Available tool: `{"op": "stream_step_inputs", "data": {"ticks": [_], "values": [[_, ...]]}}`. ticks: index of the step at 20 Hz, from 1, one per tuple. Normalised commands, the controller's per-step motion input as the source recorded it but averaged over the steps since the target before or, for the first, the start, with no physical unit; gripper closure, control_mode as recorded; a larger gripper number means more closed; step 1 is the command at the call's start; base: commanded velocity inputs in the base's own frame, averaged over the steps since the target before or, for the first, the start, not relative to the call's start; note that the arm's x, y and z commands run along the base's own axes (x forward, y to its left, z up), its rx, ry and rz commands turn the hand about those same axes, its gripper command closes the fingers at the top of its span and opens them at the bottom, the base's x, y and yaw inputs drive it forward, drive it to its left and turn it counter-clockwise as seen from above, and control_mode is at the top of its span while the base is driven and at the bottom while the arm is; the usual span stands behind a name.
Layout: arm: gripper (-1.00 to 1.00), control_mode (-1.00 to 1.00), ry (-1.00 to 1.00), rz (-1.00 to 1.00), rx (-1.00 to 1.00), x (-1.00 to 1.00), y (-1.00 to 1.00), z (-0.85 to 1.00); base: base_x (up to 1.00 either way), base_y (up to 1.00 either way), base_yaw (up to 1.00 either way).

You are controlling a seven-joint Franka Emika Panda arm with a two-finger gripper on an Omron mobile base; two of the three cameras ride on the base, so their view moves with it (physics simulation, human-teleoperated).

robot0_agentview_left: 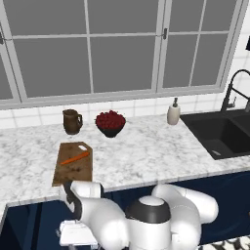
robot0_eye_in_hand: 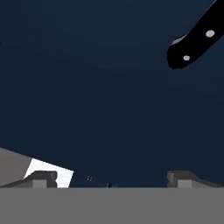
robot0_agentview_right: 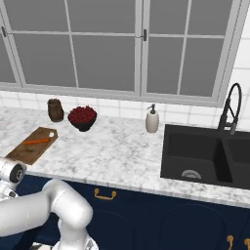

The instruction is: Place the appropriate cutting tool for cutting the carrot skin on the cutting board.

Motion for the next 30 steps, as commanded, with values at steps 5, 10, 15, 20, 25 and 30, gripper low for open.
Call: {"op": "stream_step_inputs", "data": {"ticks": [5, 10, 15, 20, 25, 30], "values": [[-1.00, -1.00, -0.22, 0.10, 0.03, 0.44, 0.21, 0.01, 0.00, 0.00, 0.00], [-1.00, -1.00, -0.26, 0.08, 0.07, 0.29, 0.16, 0.00, 0.00, 0.00, 0.00], [-1.00, -1.00, -0.25, 0.06, 0.10, 0.20, 0.07, -0.04, 0.00, 0.00, 0.00], [-1.00, -1.00, -0.29, 0.01, 0.10, 0.02, 0.00, -0.08, 0.00, 0.00, 0.00], [-1.00, -1.00, -0.30, 0.00, 0.09, -0.06, 0.00, -0.14, 0.00, 0.00, 0.00], [-1.00, -1.00, -0.01, 0.00, 0.00, 0.09, 0.09, -0.39, 0.00, 0.00, 0.00]]}}
